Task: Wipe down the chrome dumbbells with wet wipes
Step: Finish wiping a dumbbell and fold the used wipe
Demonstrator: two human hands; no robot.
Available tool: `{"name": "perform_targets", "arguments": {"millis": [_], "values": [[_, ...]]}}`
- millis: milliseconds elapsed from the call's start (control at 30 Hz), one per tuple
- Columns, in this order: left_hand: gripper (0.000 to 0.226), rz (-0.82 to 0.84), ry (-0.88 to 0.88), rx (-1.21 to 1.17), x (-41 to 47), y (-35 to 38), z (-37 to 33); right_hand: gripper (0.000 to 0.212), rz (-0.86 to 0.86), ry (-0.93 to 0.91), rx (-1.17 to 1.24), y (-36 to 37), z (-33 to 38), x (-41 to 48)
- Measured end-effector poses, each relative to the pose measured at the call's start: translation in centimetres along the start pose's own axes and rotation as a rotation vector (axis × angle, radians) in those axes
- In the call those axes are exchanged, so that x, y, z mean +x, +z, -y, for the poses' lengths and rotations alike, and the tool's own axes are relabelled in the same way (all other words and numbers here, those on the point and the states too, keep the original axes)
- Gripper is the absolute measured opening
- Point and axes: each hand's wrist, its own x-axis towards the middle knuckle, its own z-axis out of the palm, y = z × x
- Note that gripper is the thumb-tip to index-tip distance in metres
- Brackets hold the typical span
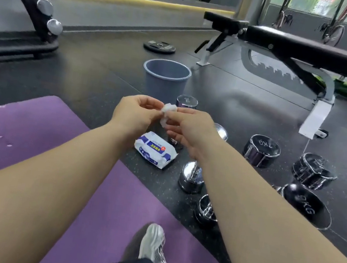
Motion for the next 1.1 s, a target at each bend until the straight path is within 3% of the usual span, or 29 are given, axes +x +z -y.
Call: {"name": "perform_targets", "arguments": {"millis": [167,333,533,700,867,1100], "values": [[0.008,-0.026,-0.010,-0.012,7.7,0.8,1.0,0.006,-0.059,-0.016,-0.120,1.2,1.8,8.0],[0.014,-0.076,-0.004,0.085,15.4,1.1,3.5,0.010,-0.029,0.028,-0.090,2.5,1.0,15.4],[0.005,-0.040,0.006,0.097,19.6,1.2,6.4,0.005,-0.086,0.037,0.007,2.9,-2.0,20.6],[0.012,-0.015,-0.007,0.063,16.9,0.2,5.4,0.024,-0.058,0.111,-0.005,3.3,-1.2,17.6],[0.014,0.036,0.018,0.171,11.2,-1.6,1.5,0.011,-0.065,0.031,-0.080,3.8,0.7,10.2],[0.009,0.004,0.076,0.286,1.6,-4.7,-2.1,0.019,-0.038,-0.027,-0.092,4.6,1.4,-0.2]]}}
